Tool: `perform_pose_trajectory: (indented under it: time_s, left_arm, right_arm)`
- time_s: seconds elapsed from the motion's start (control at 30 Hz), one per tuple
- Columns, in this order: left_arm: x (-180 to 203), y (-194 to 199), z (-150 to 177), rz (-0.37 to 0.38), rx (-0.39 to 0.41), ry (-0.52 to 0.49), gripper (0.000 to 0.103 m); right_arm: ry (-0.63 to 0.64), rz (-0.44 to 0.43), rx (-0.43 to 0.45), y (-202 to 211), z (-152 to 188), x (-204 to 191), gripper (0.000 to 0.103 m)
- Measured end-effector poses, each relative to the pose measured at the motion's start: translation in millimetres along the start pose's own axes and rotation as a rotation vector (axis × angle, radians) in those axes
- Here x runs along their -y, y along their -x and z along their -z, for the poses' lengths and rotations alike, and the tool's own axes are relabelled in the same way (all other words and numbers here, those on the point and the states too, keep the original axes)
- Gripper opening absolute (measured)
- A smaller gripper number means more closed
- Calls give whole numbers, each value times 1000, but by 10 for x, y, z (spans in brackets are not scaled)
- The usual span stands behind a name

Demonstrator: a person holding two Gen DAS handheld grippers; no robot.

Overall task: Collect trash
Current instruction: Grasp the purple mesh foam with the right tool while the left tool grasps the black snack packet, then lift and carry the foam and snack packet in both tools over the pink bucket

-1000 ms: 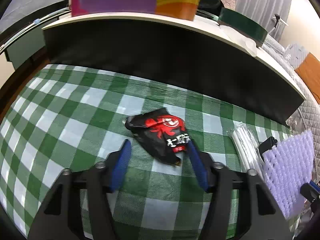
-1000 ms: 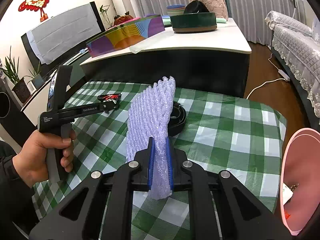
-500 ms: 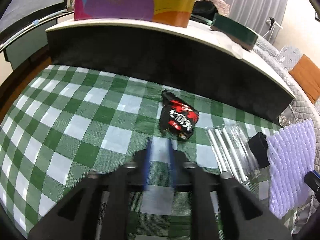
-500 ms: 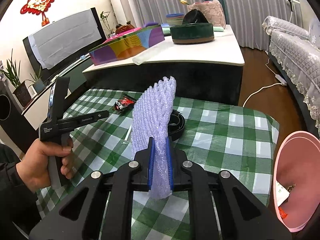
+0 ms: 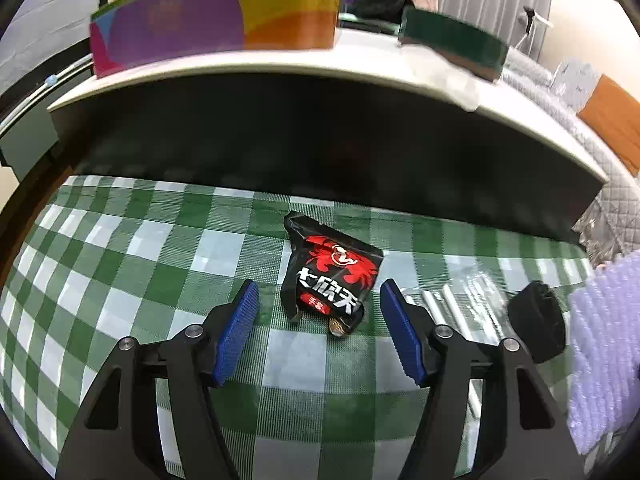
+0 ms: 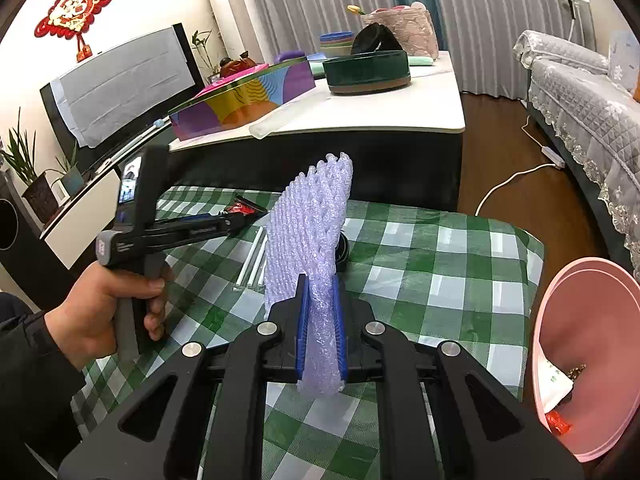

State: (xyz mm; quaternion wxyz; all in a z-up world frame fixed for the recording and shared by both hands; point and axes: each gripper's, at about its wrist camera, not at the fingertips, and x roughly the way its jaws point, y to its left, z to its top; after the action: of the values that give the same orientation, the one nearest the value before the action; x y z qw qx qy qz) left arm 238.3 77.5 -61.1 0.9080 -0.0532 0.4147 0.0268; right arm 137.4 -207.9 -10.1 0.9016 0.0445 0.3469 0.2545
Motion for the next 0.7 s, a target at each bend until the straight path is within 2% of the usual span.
perform_pose_trajectory:
  time_s: [0.2,0.3,0.7]
  left_arm:
    - [53,-81,-70,-14,-19,-19,62]
    - [69,-88,-62,0,-28,-16,50]
    - [157,189,41,8,23,-16,48]
  right_arm:
    - [-12,-2,-1,-41,-22,40,12]
    - [-16,-5,1,-34,-12,38,12]
    - [-19,42,47,149,-28,58,12]
